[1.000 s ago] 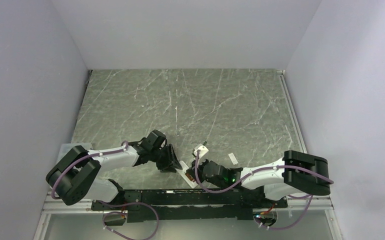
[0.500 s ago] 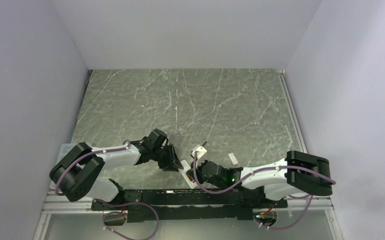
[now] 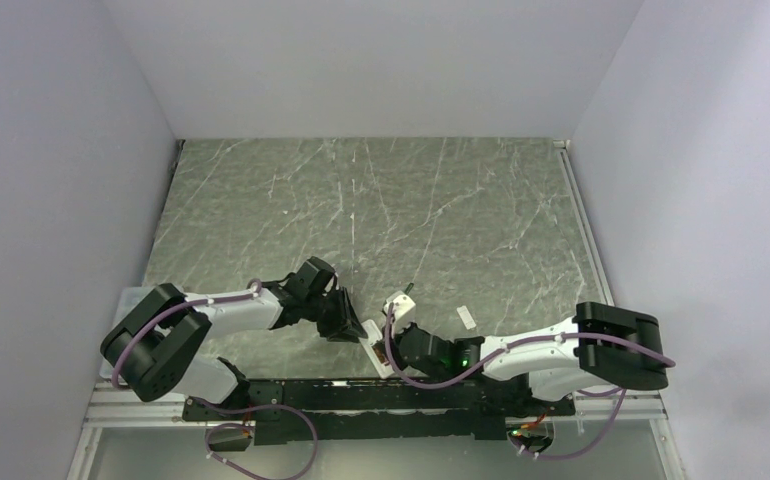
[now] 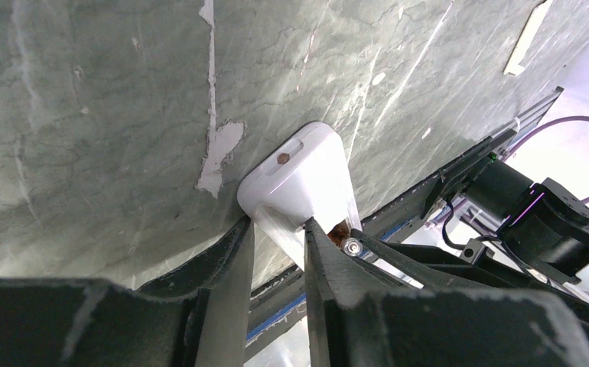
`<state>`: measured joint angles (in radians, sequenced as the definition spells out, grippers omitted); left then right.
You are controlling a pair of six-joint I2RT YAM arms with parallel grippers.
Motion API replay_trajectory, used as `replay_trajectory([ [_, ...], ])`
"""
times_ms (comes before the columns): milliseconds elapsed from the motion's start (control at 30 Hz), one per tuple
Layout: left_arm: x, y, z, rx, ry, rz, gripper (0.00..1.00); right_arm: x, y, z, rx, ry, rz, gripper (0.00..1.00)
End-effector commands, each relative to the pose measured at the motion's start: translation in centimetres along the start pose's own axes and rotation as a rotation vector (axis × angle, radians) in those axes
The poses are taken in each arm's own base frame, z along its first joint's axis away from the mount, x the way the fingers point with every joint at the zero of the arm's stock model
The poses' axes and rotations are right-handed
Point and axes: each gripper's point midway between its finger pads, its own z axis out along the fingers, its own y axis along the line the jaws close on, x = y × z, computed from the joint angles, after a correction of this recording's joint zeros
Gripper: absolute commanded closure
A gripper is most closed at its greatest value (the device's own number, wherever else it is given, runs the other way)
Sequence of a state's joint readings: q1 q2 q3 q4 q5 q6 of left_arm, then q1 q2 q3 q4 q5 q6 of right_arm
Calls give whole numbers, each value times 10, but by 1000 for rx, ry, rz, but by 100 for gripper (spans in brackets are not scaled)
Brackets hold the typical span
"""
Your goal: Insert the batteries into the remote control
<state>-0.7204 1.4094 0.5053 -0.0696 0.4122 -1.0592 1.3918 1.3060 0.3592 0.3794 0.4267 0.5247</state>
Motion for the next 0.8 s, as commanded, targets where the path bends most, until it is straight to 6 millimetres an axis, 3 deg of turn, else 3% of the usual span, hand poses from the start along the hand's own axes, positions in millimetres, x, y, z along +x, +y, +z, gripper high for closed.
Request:
replay_trajectory([
  [0, -4, 18, 5, -69, -24, 14, 78, 13, -13, -3, 90, 56, -28, 100],
  [333, -3, 17, 2, -66, -30, 17, 78, 32, -20, -2, 138, 106, -25, 100],
  [767, -4, 15, 2, -60, -29, 23, 78, 41, -33, -7, 236, 138, -46, 100],
])
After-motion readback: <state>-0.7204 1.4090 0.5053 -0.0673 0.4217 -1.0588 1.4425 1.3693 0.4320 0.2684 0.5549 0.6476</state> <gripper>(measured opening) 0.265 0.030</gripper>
